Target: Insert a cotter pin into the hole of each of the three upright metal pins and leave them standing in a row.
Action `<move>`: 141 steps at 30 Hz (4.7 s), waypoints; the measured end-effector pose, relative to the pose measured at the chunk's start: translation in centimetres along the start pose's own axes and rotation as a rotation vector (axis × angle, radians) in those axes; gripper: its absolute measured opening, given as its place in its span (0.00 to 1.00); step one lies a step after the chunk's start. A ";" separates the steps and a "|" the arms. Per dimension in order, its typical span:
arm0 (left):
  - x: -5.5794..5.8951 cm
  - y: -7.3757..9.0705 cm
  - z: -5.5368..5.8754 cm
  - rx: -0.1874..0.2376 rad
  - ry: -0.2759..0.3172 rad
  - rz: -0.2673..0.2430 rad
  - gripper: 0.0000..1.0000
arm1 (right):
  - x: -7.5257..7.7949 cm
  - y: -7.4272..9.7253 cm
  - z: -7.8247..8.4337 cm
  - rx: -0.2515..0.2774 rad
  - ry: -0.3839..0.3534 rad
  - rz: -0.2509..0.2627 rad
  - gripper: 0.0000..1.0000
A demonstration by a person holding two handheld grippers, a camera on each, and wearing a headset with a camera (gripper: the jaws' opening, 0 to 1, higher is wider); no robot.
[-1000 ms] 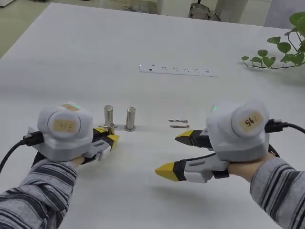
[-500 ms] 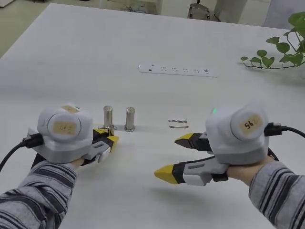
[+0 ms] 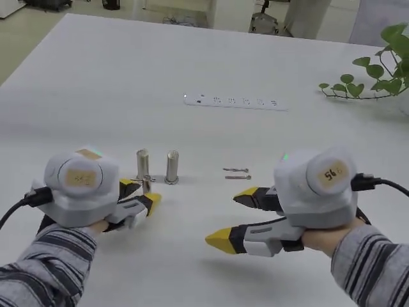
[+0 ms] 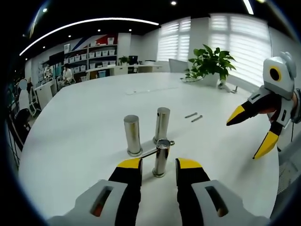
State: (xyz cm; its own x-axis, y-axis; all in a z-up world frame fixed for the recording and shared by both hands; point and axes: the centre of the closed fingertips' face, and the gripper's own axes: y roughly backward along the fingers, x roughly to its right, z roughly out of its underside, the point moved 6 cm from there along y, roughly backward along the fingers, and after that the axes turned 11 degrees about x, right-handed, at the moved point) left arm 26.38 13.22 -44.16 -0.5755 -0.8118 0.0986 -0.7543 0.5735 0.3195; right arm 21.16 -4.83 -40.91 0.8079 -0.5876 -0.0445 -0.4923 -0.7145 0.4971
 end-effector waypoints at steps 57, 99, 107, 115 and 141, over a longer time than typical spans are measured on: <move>3.0 6.2 -3.3 0.106 0.007 -0.003 0.86 | 4.6 -11.1 -5.1 0.189 -0.105 0.090 0.22; 3.2 6.2 -3.2 0.089 0.016 0.026 0.99 | 3.1 -8.9 -5.2 0.216 0.020 0.161 0.08; 3.2 6.1 -3.3 0.095 0.011 0.028 0.99 | 1.8 -6.6 -3.8 0.202 0.012 0.173 0.08; 3.3 6.0 -3.3 0.100 0.001 0.030 0.98 | 0.5 -5.1 -2.1 0.180 0.002 0.172 0.08; 3.8 5.8 -3.0 0.085 -0.012 0.043 0.97 | -1.3 -3.8 0.5 0.144 -0.005 0.181 0.08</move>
State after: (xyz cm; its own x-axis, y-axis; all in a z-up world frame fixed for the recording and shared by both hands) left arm 20.77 13.11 -39.08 -0.6111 -0.7853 0.0994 -0.7526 0.6154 0.2343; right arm 21.83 -1.56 -43.19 0.7010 -0.7125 0.0294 -0.6703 -0.6443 0.3682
